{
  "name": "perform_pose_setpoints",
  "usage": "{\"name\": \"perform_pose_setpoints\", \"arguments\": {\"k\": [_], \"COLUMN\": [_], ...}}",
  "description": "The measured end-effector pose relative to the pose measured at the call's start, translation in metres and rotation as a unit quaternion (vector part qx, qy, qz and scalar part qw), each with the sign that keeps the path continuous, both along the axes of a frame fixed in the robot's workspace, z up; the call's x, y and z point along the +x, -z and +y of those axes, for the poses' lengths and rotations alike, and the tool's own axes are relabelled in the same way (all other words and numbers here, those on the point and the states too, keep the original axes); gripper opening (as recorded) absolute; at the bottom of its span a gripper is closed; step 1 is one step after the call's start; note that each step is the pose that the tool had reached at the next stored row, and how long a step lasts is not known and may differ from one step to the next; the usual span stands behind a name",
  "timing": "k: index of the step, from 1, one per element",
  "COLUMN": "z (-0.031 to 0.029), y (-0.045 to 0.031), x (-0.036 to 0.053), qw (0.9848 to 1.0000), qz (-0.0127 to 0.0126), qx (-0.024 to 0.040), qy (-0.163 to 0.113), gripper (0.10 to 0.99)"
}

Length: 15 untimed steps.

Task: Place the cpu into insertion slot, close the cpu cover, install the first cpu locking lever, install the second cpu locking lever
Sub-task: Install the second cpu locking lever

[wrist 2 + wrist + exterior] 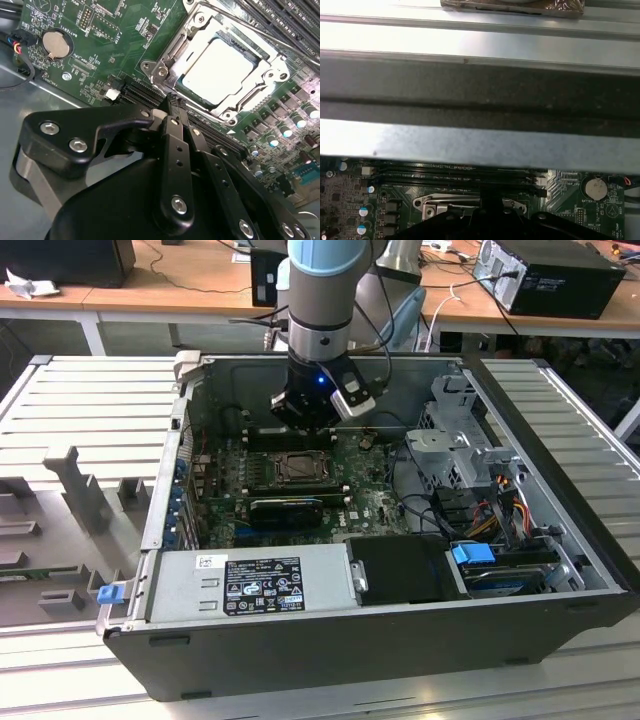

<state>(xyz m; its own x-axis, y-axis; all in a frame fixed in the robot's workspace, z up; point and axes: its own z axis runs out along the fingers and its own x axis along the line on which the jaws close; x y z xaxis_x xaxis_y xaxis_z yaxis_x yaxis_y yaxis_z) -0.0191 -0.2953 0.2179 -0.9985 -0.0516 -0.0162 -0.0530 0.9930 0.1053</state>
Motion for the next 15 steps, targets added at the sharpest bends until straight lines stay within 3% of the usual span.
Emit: {"name": "perform_pose_setpoints", "arguments": {"k": [3,7,9,15], "z": [-0.0041,-0.0044,-0.0044,-0.0099], "y": [0.0000,-0.0013,-0.0133,-0.0137], "x": [0.0000,0.0000,0.0000,0.0000], "qw": [1.0000,1.0000,1.0000,1.0000], "qz": [0.0000,0.0000,0.0001,0.0000], "qx": [0.0000,-0.0001,-0.0001,0.0000], "qy": [0.000,0.000,0.000,0.000], "gripper": [0.106,0.106,0.106,0.106]}}
